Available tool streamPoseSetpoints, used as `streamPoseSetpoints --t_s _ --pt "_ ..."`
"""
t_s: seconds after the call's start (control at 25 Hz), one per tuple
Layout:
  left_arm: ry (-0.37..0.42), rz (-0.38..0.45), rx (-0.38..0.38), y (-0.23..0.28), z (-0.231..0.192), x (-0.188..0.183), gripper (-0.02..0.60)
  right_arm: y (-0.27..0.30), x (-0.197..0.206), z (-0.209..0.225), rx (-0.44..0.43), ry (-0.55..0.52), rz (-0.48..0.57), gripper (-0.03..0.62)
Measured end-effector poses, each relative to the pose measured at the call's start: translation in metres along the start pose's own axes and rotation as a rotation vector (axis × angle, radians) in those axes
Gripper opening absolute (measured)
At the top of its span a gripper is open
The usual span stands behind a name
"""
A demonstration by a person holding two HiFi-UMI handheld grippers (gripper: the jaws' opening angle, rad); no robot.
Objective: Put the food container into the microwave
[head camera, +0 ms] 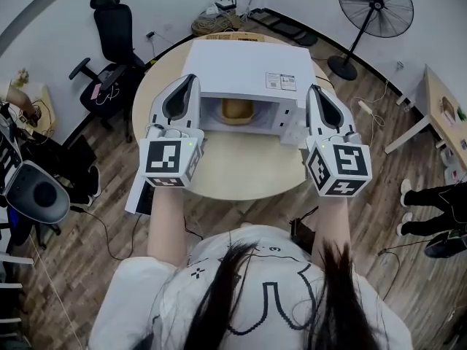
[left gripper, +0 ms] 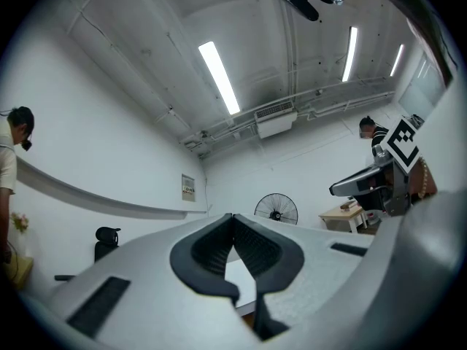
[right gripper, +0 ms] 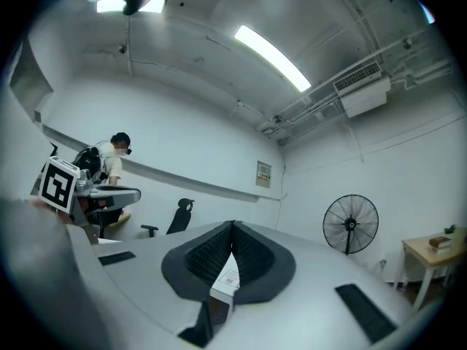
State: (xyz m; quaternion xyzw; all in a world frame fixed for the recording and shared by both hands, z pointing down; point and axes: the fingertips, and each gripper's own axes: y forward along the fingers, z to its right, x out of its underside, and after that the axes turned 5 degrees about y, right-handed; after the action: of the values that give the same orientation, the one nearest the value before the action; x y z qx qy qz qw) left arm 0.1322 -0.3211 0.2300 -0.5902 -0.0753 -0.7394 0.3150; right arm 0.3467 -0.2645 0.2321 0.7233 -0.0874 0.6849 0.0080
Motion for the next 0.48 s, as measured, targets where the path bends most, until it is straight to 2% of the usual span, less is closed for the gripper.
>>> streamPoseSetpoints --t_s 0.32,0.48 --pt "0.015 0.005 0.003 -0.0001 0.0025 -0.0023 0.009 -0.0046 0.0009 0.0007 0.011 -0.046 -0.003 0.028" --pt "-0.002 0.010 -0.001 -0.0050 -0.0012 -0.0058 0.009 -0.0092 -0.0018 0.0012 0.010 -0.054 -0.002 0.028"
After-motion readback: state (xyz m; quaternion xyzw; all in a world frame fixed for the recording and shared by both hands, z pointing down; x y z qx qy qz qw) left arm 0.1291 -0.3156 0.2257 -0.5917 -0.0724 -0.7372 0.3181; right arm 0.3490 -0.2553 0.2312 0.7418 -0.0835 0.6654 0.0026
